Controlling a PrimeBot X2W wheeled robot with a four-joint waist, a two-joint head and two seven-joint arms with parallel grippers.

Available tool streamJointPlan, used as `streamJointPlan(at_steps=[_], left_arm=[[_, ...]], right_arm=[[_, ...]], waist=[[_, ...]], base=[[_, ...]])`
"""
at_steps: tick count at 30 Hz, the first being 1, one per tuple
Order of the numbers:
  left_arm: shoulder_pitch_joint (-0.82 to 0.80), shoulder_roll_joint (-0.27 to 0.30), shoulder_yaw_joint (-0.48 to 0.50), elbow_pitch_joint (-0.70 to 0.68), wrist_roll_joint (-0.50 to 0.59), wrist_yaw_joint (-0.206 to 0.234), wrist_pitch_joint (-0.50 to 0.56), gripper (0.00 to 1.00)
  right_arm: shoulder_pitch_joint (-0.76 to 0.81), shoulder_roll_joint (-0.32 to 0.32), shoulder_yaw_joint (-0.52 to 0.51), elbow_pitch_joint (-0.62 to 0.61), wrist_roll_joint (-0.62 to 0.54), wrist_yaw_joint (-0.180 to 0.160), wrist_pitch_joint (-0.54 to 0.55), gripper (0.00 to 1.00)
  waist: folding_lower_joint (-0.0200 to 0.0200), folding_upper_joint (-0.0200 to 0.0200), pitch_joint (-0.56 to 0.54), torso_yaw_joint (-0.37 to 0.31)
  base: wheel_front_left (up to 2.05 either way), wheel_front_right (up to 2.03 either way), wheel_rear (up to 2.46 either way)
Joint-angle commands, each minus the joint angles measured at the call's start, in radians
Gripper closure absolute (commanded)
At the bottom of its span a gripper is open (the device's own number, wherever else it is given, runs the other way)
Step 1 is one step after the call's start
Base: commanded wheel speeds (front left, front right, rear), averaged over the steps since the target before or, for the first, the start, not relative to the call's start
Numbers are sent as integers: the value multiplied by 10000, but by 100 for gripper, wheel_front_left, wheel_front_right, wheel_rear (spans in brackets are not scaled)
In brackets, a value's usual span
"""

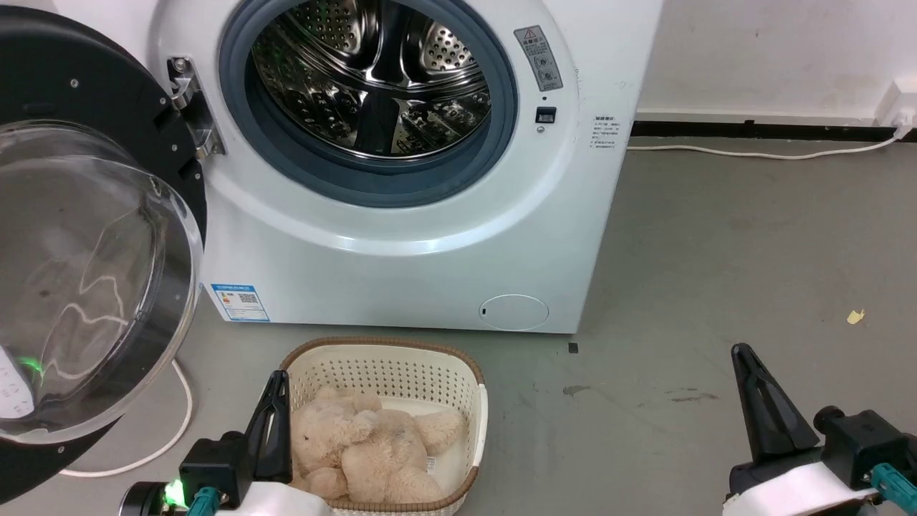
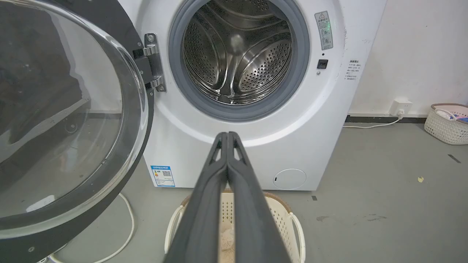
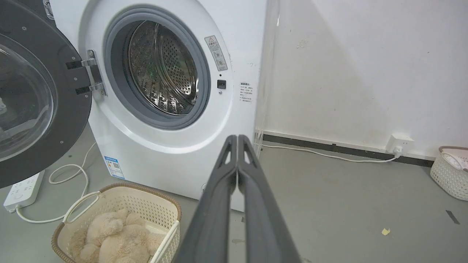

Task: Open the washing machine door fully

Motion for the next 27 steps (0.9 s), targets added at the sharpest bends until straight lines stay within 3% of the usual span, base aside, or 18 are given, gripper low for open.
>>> streamJointPlan(at_steps=[1,27], left_arm=[[-162,-59,19,-14,95,-64,68,100],[-327,-118,230,-24,380,-232,680,100]], right_arm=[[-114,12,32,47,-60,3,66,100],[-210,20,226,167,-172,5,683,100]], waist=[[-1,0,-1,-3],[-1,0,-36,-100]], base=[[0,0,0],[0,0,0]])
